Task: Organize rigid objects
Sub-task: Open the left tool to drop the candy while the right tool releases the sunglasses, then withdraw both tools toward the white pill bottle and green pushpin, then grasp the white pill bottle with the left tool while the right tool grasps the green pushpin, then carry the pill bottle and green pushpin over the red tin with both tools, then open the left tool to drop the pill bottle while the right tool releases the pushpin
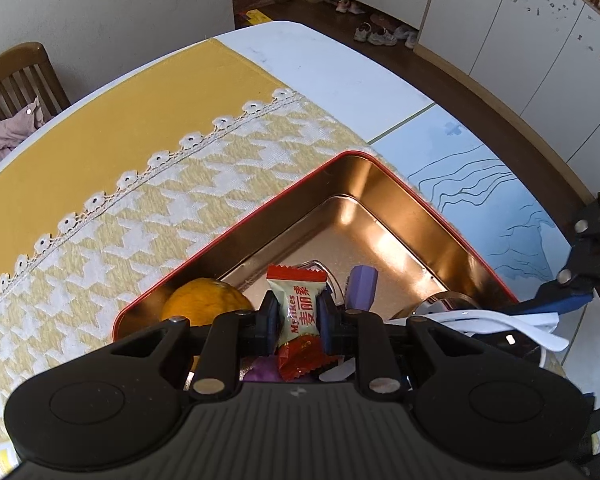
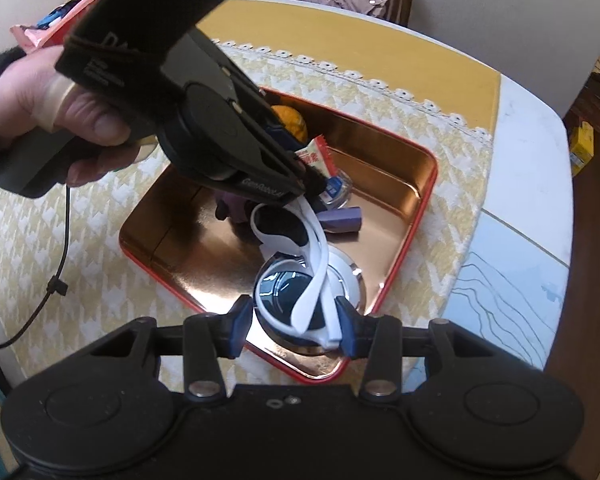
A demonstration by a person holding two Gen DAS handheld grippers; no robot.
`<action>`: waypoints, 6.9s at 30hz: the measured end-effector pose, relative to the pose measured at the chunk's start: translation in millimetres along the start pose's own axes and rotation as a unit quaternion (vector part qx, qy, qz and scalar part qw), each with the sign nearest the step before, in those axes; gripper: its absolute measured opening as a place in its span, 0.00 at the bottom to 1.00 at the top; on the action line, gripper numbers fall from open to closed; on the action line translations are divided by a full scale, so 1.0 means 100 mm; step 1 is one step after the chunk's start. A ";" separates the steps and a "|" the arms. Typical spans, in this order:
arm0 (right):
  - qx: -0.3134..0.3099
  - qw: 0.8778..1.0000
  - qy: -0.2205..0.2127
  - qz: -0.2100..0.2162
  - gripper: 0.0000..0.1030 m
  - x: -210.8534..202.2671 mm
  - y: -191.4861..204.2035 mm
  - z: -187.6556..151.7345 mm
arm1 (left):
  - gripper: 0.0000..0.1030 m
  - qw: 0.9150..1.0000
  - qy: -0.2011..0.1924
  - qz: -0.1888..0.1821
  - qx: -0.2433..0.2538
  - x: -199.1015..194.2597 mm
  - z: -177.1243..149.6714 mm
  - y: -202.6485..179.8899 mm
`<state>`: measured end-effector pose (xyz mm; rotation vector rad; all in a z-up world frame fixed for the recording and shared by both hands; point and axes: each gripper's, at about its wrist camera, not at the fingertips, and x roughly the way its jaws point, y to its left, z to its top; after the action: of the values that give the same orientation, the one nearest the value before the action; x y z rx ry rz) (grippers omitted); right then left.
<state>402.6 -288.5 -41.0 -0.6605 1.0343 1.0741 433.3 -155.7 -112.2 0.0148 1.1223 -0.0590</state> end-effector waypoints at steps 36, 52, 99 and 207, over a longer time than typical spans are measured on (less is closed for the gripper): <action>-0.016 0.997 -0.077 0.005 0.69 -0.56 0.99 0.28 | 0.29 0.993 -0.109 -0.031 -0.038 -1.26 -0.83 0.29; -0.017 0.996 -0.080 0.038 0.90 -0.14 1.77 0.63 | 0.69 0.983 -0.141 0.017 -0.113 -1.80 -1.77 1.21; 0.053 0.998 0.021 -0.019 0.35 1.48 2.09 1.30 | 0.68 0.997 -0.046 -0.063 0.014 -0.61 -1.60 2.61; -0.017 0.998 0.024 -0.049 0.14 0.52 -0.27 0.59 | 0.42 0.999 -0.020 -0.035 -0.022 -0.66 -0.66 -0.10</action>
<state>454.4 -228.9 -65.8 -0.7612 1.0165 0.9970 344.6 -160.1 -80.9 -0.0645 1.0830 -0.0967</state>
